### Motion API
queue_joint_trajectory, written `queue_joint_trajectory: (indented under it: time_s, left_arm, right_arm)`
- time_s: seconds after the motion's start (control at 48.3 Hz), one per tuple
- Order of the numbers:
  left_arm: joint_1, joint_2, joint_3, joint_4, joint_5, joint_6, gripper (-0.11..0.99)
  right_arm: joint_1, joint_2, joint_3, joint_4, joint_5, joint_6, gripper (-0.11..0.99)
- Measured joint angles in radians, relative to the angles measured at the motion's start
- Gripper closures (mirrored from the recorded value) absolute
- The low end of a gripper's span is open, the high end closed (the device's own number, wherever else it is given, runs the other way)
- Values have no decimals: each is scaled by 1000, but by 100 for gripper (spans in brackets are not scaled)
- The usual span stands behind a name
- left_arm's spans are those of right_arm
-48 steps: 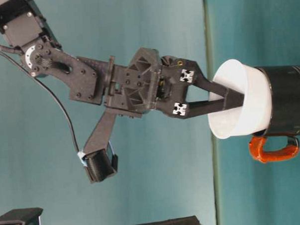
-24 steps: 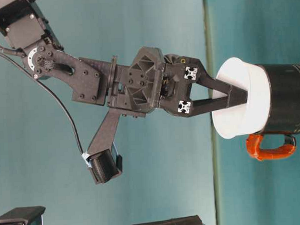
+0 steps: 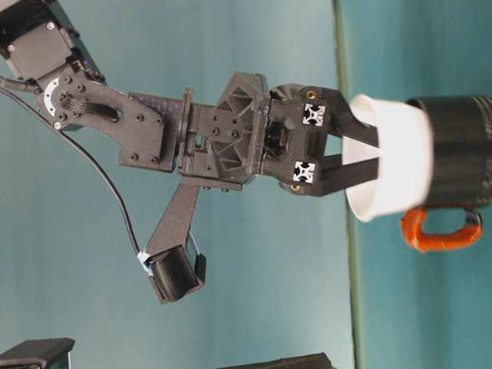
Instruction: Put the paper cup into the moved red handle cup holder.
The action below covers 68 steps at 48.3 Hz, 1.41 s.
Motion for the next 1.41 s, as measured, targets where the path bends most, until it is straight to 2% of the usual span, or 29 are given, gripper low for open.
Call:
queue_joint_trajectory:
  time_s: [0.103, 0.145, 0.186, 0.352, 0.559, 0.828, 1.035, 1.408]
  left_arm:
    - [0, 2, 2, 0, 0, 0, -8]
    - [0, 2, 2, 0, 2, 0, -8]
    - [0, 2, 0, 0, 0, 0, -8]
    - [0, 2, 0, 0, 0, 0, -8]
    - [0, 2, 0, -2, 2, 0, -8]
    - [0, 0, 0, 0, 0, 0, -8]
    - [0, 0, 6, 0, 0, -2, -8]
    - [-3, -12, 17, -2, 0, -2, -8]
  right_arm:
    - [8, 0, 0, -2, 11, 0, 7]
    - [12, -2, -2, -2, 12, 0, -2]
    - [17, -3, 0, -2, 14, 0, -5]
    - [35, -15, 0, -2, 15, 0, -2]
    - [48, -57, -3, -2, 38, 0, -2]
    - [46, -120, -63, -12, 170, 0, -2]
    - [48, -179, -95, -14, 275, 0, -2]
    - [52, -288, -67, -14, 299, 0, -1]
